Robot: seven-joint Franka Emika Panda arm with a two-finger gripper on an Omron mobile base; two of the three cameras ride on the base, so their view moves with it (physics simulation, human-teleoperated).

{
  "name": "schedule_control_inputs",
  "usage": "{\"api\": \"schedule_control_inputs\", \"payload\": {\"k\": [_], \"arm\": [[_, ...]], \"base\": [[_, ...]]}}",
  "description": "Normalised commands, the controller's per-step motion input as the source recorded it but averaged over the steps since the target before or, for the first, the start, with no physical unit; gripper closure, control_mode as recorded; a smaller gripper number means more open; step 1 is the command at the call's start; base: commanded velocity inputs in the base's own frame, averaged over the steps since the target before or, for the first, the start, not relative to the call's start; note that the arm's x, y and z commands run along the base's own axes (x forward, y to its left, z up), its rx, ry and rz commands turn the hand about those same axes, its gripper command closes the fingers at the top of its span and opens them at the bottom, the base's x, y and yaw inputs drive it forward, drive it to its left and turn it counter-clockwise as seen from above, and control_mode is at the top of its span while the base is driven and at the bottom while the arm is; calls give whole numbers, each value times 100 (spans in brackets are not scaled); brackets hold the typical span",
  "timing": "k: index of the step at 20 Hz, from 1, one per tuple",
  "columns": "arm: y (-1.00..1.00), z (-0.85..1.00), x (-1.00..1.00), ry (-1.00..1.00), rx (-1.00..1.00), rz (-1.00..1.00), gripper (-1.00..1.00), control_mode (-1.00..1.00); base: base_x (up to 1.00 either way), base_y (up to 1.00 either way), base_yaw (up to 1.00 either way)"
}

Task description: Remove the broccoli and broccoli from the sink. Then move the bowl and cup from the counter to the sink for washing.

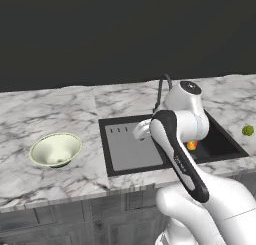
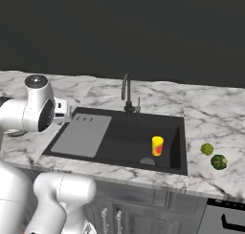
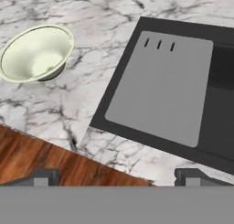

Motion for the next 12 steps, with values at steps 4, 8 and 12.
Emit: {"api": "schedule_control_inputs", "payload": {"k": [4, 8, 12], "arm": [[31, 0, 2, 8, 7, 0, -100, -100], [33, 0, 6, 10, 1, -1, -100, -100], [31, 0, 7, 11, 2, -4, -100, -100]], "base": [[0, 0, 0], [0, 0, 0], [0, 0, 0]]}}
